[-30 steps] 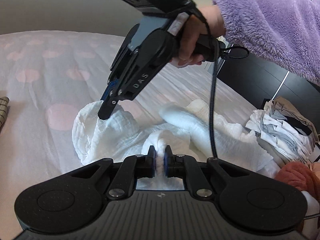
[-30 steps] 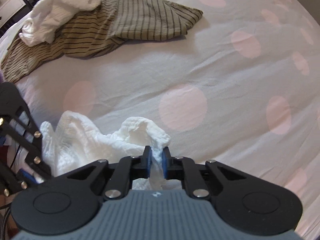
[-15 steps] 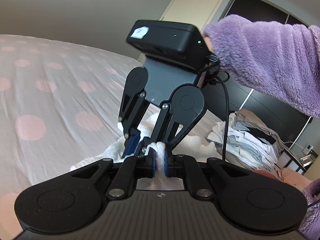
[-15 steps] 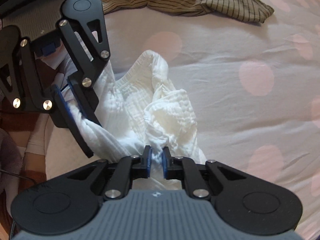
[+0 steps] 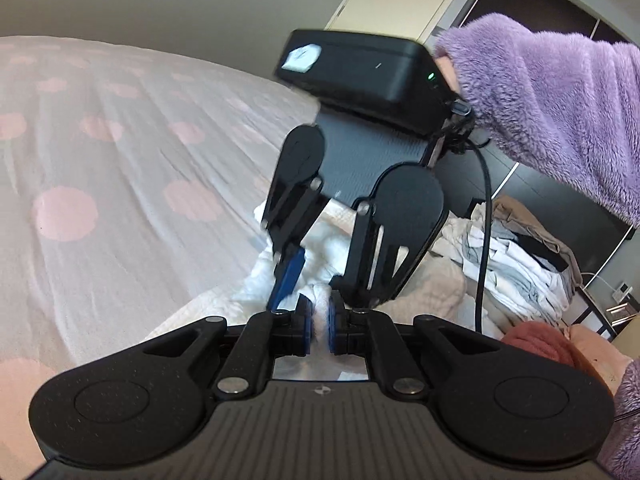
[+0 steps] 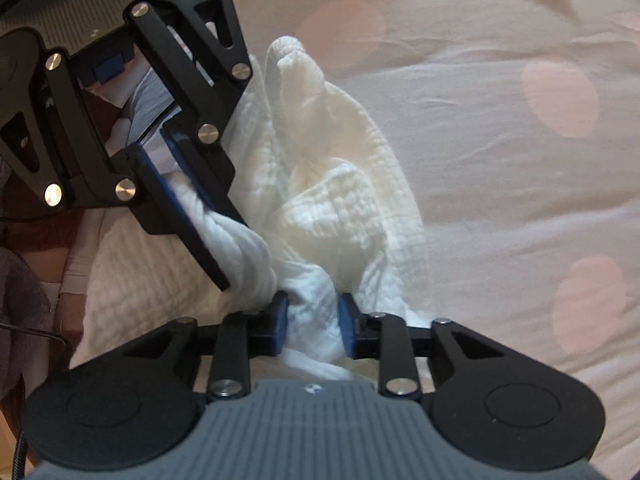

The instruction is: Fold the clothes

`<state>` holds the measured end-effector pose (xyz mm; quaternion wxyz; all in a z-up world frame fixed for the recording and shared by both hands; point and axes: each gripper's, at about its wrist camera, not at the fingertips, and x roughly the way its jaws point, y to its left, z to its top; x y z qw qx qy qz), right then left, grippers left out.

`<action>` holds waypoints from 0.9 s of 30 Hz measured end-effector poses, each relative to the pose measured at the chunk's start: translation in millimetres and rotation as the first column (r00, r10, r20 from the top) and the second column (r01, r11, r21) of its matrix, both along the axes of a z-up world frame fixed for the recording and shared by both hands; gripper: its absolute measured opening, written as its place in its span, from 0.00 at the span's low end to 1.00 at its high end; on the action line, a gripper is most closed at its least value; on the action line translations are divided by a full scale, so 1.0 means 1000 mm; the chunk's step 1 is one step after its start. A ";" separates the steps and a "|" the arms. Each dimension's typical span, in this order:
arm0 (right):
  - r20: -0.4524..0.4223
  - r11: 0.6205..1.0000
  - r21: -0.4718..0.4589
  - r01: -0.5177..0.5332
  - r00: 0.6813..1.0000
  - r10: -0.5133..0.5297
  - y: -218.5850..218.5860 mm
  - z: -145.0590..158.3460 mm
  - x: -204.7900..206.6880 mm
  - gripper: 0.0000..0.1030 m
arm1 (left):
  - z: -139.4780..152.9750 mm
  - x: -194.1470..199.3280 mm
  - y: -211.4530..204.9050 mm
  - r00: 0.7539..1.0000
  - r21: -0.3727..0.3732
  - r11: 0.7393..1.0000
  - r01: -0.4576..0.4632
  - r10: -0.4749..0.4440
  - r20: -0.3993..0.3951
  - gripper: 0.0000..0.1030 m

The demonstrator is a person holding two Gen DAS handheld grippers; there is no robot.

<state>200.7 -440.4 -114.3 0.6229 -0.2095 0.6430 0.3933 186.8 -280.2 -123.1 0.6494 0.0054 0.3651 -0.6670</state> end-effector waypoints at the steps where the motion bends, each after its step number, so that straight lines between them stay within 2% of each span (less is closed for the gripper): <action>1: 0.013 1.000 0.009 0.026 1.000 -0.026 -0.005 0.006 -0.001 0.35 | 0.000 0.001 0.000 1.000 0.000 1.000 -0.003 0.003 -0.001 0.06; 4: 0.038 0.995 0.041 0.090 0.995 -0.092 -0.019 0.021 -0.008 0.35 | -0.002 0.001 -0.002 1.000 0.017 1.000 -0.017 0.017 0.008 0.06; 7: 0.104 0.987 0.054 0.152 0.982 -0.157 -0.028 0.031 -0.017 0.35 | 0.000 0.000 -0.001 0.998 0.027 0.999 -0.032 0.030 0.046 0.06; 14: 0.270 0.958 0.103 0.267 0.920 -0.285 -0.039 0.061 -0.044 0.37 | 0.011 -0.001 0.008 0.988 -0.020 0.995 -0.098 0.099 0.121 0.06; 18: 0.331 0.944 0.176 0.279 0.886 -0.324 -0.038 0.082 -0.065 0.38 | 0.004 0.004 0.003 0.985 0.025 0.991 -0.131 0.127 0.117 0.06; 21: 0.341 0.940 0.201 0.274 0.881 -0.329 -0.028 0.081 -0.074 0.38 | -0.002 0.010 0.002 0.979 0.062 0.983 -0.172 0.164 0.120 0.06; 24: 0.377 0.949 0.186 0.254 0.874 -0.308 -0.016 0.071 -0.077 0.38 | -0.002 0.011 0.004 0.981 0.051 0.986 -0.161 0.154 0.119 0.06; 27: 0.414 0.944 0.173 0.280 0.849 -0.327 -0.017 0.066 -0.063 0.40 | 0.000 0.009 0.005 0.983 0.038 0.990 -0.137 0.132 0.126 0.06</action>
